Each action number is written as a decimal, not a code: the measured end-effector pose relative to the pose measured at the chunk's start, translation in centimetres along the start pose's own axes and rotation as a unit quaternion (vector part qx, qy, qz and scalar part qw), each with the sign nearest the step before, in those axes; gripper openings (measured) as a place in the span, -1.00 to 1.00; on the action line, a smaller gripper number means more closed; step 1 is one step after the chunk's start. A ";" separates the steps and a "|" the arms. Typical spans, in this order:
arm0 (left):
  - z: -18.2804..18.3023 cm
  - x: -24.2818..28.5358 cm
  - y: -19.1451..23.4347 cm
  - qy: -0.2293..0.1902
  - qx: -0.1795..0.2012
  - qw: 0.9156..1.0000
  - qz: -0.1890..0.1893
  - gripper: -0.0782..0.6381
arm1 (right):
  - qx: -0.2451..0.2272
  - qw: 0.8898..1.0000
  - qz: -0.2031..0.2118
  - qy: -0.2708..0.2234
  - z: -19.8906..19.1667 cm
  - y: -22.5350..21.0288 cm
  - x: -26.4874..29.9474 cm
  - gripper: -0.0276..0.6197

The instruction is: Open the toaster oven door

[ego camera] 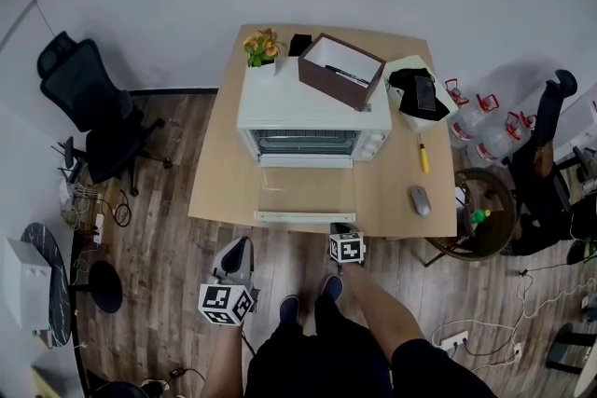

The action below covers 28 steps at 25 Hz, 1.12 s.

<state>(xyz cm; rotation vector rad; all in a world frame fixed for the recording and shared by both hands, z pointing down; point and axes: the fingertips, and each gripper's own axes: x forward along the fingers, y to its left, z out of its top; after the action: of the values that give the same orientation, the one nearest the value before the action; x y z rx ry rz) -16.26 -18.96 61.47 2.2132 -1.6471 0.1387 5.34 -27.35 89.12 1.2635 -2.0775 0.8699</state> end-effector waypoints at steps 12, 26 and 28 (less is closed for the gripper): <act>0.1 0.2 0.0 0.002 0.003 1.000 -0.005 -0.79 | -0.016 1.000 0.003 -0.005 -0.1 -0.1 0.0 -0.89; 0.9 0.3 0.2 -0.011 0.001 1.000 -0.025 -0.79 | 0.011 0.997 -0.027 -0.070 1.6 -0.3 -5.1 -0.89; 1.2 0.5 0.1 -0.015 0.000 0.999 -0.029 -0.79 | 0.017 0.995 -0.029 -0.098 3.4 -0.1 -6.5 -0.89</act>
<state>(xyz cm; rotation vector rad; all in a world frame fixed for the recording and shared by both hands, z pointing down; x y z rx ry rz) -16.35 -19.85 60.56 2.2708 -1.5980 0.0897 7.64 -26.43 82.25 1.4725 -2.1717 0.7852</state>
